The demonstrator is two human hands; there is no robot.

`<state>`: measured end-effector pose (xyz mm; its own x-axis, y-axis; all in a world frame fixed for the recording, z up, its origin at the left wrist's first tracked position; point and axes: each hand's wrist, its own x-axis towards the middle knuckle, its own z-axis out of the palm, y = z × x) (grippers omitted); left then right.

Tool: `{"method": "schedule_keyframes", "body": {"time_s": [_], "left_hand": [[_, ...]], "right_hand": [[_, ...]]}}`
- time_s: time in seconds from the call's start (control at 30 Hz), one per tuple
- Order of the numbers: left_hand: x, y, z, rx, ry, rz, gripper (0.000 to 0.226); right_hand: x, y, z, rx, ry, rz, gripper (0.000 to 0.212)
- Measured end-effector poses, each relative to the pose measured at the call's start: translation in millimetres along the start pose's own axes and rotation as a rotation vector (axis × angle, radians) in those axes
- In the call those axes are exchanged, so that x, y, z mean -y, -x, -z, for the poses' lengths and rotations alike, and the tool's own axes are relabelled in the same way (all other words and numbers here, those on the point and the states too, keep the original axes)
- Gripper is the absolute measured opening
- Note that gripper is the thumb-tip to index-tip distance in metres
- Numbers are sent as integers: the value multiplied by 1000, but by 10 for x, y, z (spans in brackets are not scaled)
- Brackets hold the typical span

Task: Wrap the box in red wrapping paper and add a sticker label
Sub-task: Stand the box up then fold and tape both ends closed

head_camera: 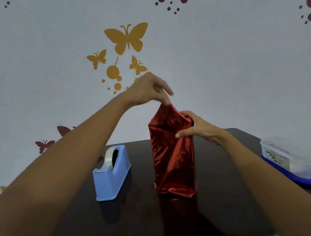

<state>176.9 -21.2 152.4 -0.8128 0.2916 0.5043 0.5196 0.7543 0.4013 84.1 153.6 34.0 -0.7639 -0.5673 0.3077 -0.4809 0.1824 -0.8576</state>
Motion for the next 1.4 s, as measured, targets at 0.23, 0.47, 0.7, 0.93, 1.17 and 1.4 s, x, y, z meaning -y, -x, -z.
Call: {"method": "schedule_keyframes", "body": {"time_s": [0.23, 0.47, 0.7, 0.93, 1.17, 1.4], "left_hand": [[447, 325, -305, -385, 354, 193, 6], [504, 443, -560, -395, 454, 151, 4], [353, 238, -507, -414, 489, 134, 10], [332, 92, -461, -369, 429, 92, 4], [469, -86, -513, -361, 345, 175, 7], [660, -125, -636, -222, 323, 347, 9]], "right_hand": [[-62, -15, -45, -39, -189, 46, 88], [-18, -12, -183, -208, -279, 41, 110], [-37, -16, -185, -222, -119, 24, 122], [-30, 25, -133, -184, -92, 40, 89], [-47, -15, -139, -190, -90, 42, 98], [-59, -63, -161, -213, -109, 68, 80]]}}
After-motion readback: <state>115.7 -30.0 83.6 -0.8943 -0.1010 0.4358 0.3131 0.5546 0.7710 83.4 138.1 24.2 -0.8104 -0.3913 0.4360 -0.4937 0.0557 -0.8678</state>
